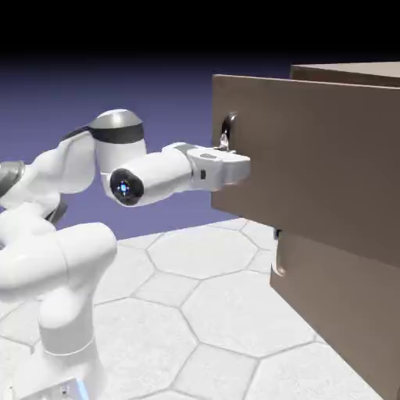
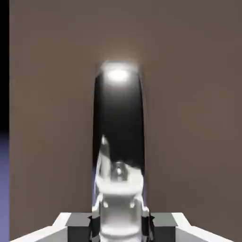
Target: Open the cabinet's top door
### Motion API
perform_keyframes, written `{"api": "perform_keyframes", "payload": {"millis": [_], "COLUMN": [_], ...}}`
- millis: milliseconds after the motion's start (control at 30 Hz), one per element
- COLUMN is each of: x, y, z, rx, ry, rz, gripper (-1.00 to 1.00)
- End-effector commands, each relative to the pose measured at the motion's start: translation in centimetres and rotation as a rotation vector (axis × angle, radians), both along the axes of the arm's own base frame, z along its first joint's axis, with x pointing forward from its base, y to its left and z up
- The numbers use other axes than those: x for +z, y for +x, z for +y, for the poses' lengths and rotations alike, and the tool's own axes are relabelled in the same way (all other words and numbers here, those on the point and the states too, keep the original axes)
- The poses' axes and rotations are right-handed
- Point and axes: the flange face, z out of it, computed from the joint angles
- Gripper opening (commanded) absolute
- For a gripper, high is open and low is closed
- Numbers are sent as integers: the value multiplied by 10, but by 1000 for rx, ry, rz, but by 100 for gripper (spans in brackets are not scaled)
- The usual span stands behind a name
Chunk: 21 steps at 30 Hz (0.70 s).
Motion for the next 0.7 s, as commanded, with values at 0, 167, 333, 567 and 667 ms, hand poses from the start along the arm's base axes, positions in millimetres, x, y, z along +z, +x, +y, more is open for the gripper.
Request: {"api": "perform_keyframes", "payload": {"millis": [0, 167, 333, 567, 667], "x": [0, 0, 0, 0, 0], "y": [-5, -26, -47, -70, -78], "z": [-5, -33, -63, -105, -123], "rx": [15, 91, 172, 274, 318], "ry": [0, 0, 0, 0, 0], "rz": [0, 0, 0, 0, 0], "gripper": [-100, -100, -100, -100, -100]}}
